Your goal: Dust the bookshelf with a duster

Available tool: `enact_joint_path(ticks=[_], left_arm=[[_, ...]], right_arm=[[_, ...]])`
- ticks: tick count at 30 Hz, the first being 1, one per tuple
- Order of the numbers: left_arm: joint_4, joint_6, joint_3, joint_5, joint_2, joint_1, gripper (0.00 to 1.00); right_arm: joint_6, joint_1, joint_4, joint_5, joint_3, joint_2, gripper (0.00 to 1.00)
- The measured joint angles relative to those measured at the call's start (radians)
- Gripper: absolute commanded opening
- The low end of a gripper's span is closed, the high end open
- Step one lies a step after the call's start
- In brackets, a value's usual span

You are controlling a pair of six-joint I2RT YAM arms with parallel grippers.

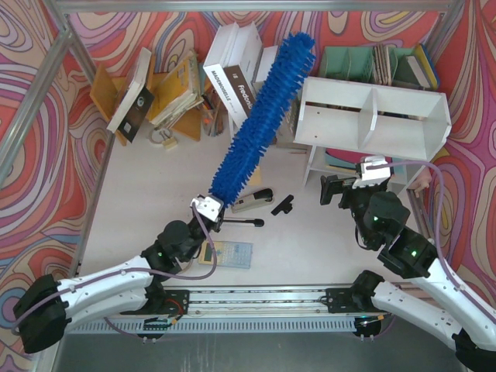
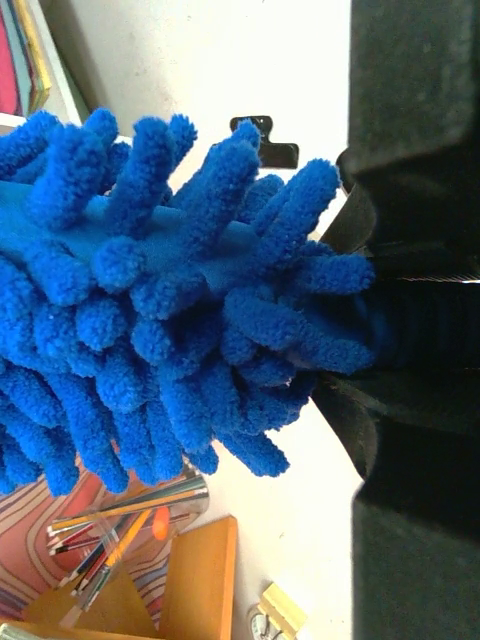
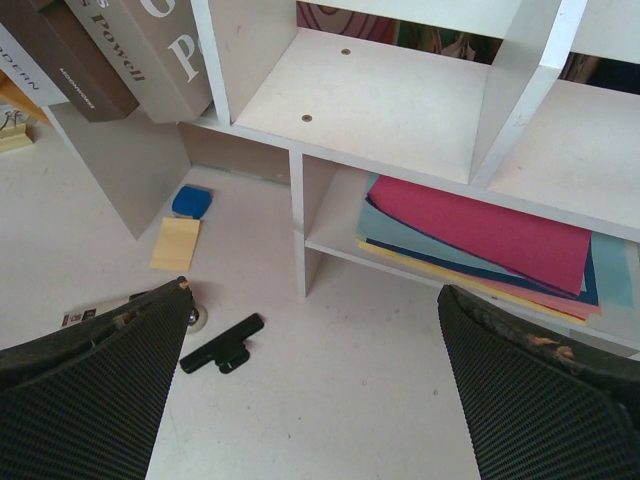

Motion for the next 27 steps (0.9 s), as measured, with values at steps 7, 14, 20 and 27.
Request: enact_joint_path(ticks=[7,14,20,27], left_arm=[[0.010,-0.021,-0.024,0.005,0.078,0.001,0.00],[0.039,-0.060,-0.078,0.029,0.196,0.000,0.00],[0.024,-0.064,-0.068,0.039,0.188,0.000,0.00],[-0.051,-0.056,-0.005,0.034,0.038,0.000,0.00]], right_arm=[[0.000,0.000,0.000,0.000,0.000,-0.006,0.99],[0.000,0.000,0.000,0.003,0.000,-0.011,0.99],[0.000,0.000,0.000,0.003,0.000,-0.010,0.99],[0.000,0.000,0.000,0.003,0.000,-0.010,0.99]])
